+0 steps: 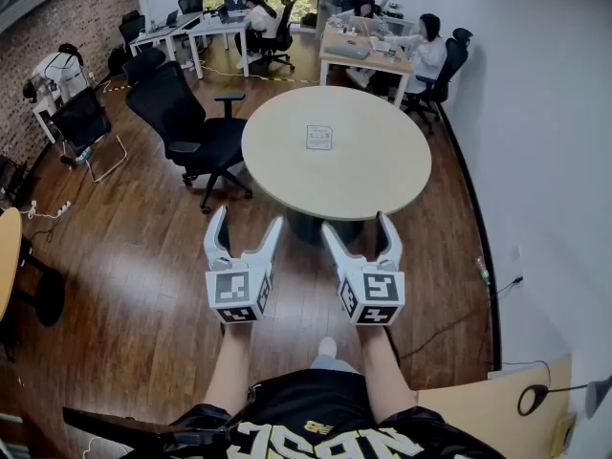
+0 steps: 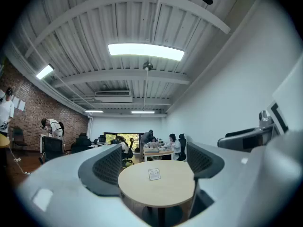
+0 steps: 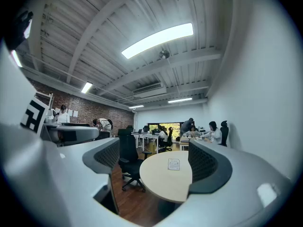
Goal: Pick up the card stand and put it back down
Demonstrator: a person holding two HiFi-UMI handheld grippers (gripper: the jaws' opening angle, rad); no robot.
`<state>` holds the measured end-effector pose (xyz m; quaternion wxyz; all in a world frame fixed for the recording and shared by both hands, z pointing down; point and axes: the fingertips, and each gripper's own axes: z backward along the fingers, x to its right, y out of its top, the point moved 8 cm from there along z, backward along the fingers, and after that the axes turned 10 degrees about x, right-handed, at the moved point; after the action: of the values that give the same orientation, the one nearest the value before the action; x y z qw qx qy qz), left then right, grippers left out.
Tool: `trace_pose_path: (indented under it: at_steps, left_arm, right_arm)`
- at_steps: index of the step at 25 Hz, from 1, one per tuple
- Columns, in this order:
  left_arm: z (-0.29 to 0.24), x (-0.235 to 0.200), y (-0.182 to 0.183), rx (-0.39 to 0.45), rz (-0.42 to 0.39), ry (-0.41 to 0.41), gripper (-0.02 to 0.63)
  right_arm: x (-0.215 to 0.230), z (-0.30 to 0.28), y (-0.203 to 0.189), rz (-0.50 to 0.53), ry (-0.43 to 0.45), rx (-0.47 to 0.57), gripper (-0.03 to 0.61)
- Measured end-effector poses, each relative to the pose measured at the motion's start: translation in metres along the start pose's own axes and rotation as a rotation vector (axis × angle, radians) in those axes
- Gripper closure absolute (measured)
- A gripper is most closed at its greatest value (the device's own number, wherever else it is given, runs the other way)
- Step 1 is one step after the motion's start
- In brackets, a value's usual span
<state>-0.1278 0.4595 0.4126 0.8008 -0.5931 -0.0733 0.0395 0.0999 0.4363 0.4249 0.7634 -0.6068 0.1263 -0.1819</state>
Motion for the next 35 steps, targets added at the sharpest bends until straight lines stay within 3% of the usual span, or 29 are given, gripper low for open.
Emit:
trace_pose_path:
  at_steps: [7, 15, 18, 25, 30, 35]
  left_arm:
    - [-0.074, 0.047, -0.015, 0.001, 0.000, -0.025, 0.181]
    - [-0.133, 0.069, -0.060, -0.072, 0.015, -0.028, 0.193]
    - [-0.153, 0.059, -0.074, -0.110, 0.009, -0.031, 0.193]
    - [-0.223, 0.020, -0.100, -0.109, 0.017, -0.041, 0.193]
    - [-0.286, -0.030, -0.111, -0.066, 0.013, -0.061, 0.193]
    - [-0.335, -0.068, -0.131, -0.057, 0.017, -0.117, 0.193]
  right_arm:
    - [0.069, -0.040, 0.002, 0.041, 0.025, -0.012, 0.130]
    - [0.119, -0.084, -0.043, -0.014, 0.057, -0.094, 0.130]
    - [0.125, -0.109, -0.058, -0.009, 0.058, -0.140, 0.130]
    - [0.138, -0.191, -0.092, -0.009, 0.041, -0.186, 0.130]
    - [0.132, -0.277, -0.082, -0.002, 0.054, -0.107, 0.132]
    - [0.129, -0.328, -0.086, -0.002, 0.014, -0.063, 0.150]
